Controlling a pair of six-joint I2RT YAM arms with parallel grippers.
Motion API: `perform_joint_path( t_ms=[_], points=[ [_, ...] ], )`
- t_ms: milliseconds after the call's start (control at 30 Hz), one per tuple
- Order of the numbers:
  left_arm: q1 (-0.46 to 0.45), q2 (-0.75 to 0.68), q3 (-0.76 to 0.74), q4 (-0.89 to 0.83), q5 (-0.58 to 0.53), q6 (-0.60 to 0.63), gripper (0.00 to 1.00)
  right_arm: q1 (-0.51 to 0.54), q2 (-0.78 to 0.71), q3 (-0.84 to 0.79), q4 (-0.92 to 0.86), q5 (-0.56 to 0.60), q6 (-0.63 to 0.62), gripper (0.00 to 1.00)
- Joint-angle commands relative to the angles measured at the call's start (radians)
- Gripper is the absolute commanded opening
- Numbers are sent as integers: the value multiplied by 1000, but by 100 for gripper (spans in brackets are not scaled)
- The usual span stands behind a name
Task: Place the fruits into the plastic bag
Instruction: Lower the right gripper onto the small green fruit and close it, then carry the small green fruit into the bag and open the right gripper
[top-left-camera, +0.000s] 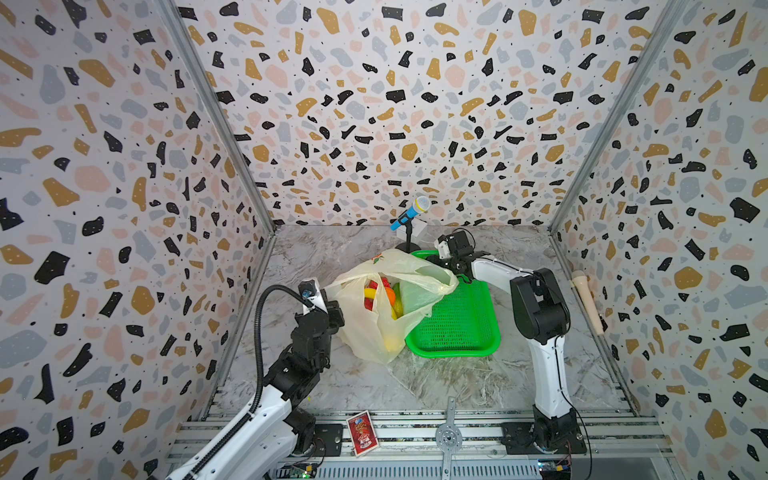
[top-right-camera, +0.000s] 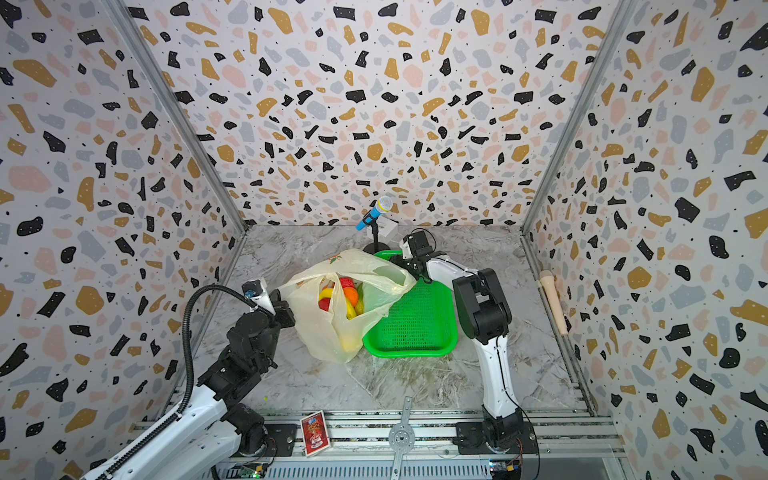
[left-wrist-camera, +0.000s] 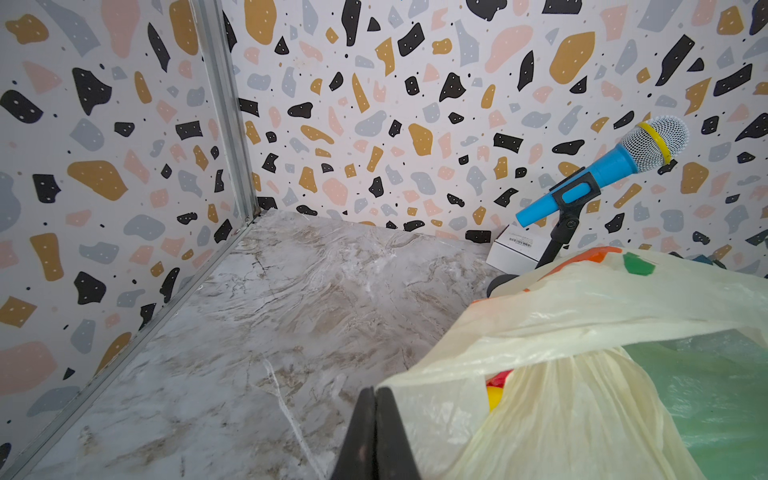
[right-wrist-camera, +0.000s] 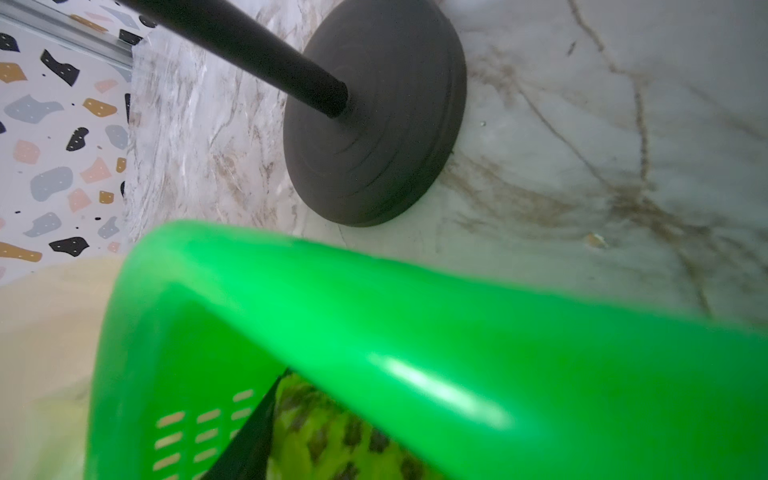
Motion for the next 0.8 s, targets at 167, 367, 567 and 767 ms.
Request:
perform_joint_path(
  t_ms=[167, 367, 567, 767],
  points=[
    [6, -6, 24, 27, -11, 23, 0, -27, -241, -135, -20, 50, -35, 31],
    [6, -5, 20, 37, 4, 12, 0, -105, -534, -260, -23, 106, -70, 29],
    [5, -8, 20, 46, 33, 9, 0, -43, -789, -278, 1, 98, -213, 29],
    [6, -9, 15, 62, 75, -1, 0, 254, -829, -267, -38, -3, -367, 29]
  ],
)
